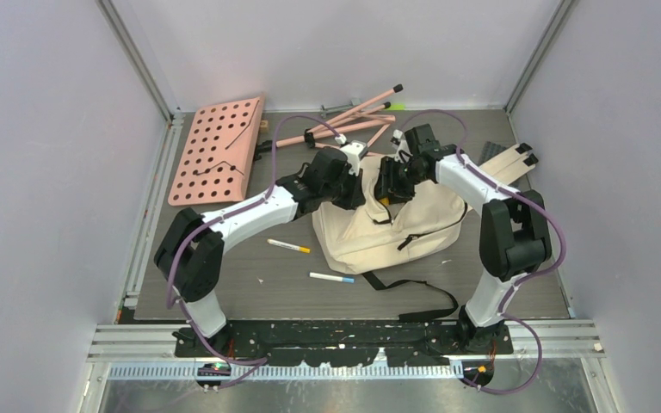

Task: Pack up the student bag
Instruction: Place the stationery in the student bag.

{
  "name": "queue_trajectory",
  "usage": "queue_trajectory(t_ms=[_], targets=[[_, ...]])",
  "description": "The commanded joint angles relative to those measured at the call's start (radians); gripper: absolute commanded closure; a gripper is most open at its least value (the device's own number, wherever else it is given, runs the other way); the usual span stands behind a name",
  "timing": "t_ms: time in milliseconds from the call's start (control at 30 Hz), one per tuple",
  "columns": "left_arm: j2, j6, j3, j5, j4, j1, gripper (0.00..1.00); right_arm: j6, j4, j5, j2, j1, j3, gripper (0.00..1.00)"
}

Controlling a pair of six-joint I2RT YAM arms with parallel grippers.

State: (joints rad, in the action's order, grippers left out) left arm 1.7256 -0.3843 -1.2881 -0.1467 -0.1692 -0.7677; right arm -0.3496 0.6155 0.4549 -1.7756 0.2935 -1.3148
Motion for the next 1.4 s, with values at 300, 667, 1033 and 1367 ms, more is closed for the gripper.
queue_trajectory(t_ms=[300,667,1033,1367], targets=[[-0.074,0.018,0.018,0.049,0.055,0.004,1.0,0.023,0.023,-0.173,0.145,0.005,0.017,0.47],[-0.08,0.015,0.031,0.049,0.053,0.008,1.0,0.029,0.014,-0.101,0.095,-0.01,0.035,0.66],[-0.069,0.012,0.024,0.042,0.053,0.011,1.0,0.06,0.006,0.052,0.003,0.022,0.0,0.73],[-0.133,0.02,0.078,0.135,0.041,0.021,0.86,0.053,-0.045,-0.186,0.154,0.035,0.062,0.62]])
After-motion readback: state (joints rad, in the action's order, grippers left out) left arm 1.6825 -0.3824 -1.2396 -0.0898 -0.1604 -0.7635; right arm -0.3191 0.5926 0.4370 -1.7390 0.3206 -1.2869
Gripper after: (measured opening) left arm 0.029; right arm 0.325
